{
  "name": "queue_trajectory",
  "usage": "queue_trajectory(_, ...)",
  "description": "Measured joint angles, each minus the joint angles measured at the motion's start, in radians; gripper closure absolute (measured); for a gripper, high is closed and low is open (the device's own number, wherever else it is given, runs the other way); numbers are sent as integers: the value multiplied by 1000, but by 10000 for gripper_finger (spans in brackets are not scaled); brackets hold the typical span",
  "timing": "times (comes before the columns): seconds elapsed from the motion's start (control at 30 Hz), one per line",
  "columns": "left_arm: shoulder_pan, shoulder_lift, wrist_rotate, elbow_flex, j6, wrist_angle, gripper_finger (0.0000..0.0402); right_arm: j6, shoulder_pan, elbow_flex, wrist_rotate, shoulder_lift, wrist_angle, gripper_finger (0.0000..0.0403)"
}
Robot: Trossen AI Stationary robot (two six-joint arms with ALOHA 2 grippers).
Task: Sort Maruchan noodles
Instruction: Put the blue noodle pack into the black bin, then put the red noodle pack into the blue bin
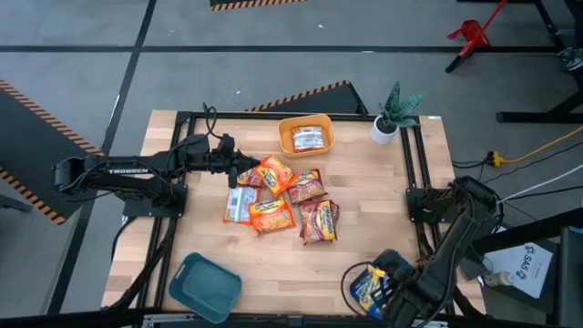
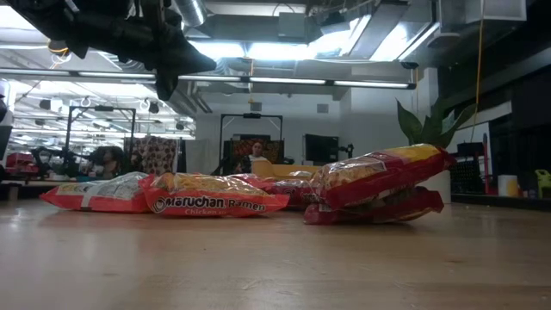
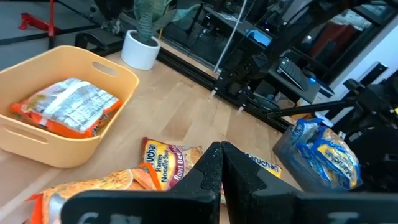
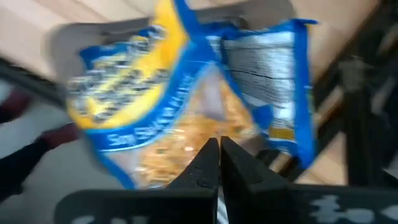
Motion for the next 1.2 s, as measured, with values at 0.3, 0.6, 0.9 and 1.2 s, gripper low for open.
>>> queue_trajectory(0.3,0,0,17,0,-1,0,401,-72,-21,0,88,57,153,401)
queue_trajectory(0.6,0,0,12,0,0,-1,401,-23,-20,0,-48,109,57,401)
queue_trajectory(0.9,0,0,11,0,19,-1,401,53,-29,8,-99,109,81,401)
queue_trajectory(1.2,6,0,137,8,-74,-11,401,-37,-86,218,358,104,23,399)
